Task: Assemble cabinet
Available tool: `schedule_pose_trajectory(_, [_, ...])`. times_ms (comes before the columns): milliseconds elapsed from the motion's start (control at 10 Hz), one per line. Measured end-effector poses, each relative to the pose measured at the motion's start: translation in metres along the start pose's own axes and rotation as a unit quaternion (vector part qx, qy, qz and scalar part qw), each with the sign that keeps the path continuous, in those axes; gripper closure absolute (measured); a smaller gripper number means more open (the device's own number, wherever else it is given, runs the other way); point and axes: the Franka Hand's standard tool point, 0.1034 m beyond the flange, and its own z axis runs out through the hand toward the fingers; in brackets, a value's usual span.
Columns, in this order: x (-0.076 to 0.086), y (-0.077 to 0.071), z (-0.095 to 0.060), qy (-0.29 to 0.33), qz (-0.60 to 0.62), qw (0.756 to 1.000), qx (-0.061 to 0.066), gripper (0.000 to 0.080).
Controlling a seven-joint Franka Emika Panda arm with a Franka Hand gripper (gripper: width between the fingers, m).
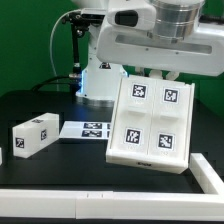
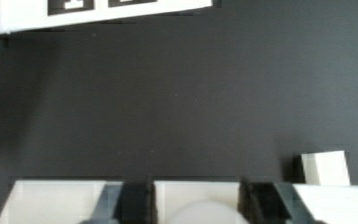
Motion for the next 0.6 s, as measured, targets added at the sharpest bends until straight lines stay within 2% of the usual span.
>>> schedule_pose_trajectory(100, [0.0010,0.0026,-0.0022,0.000,-0.013,1.000,0.001,0.0583])
schedule_pose_trajectory(200, [0.0095,0.0008,-0.0043,0.033,-0.013,0.999,0.004,0.0583])
schedule_pose_trajectory(300, [0.0110,-0.0018,-0.0039,0.069,-0.016,0.997,0.010,0.0583])
schedule_pose_trajectory(400, [0.0040,0.0002,0.0006,0.053,-0.015,0.998,0.010,0.0583])
schedule_pose_trajectory(600, [0.0090,-0.0008,0.0018,0.067,-0.016,0.998,0.010,0.0583])
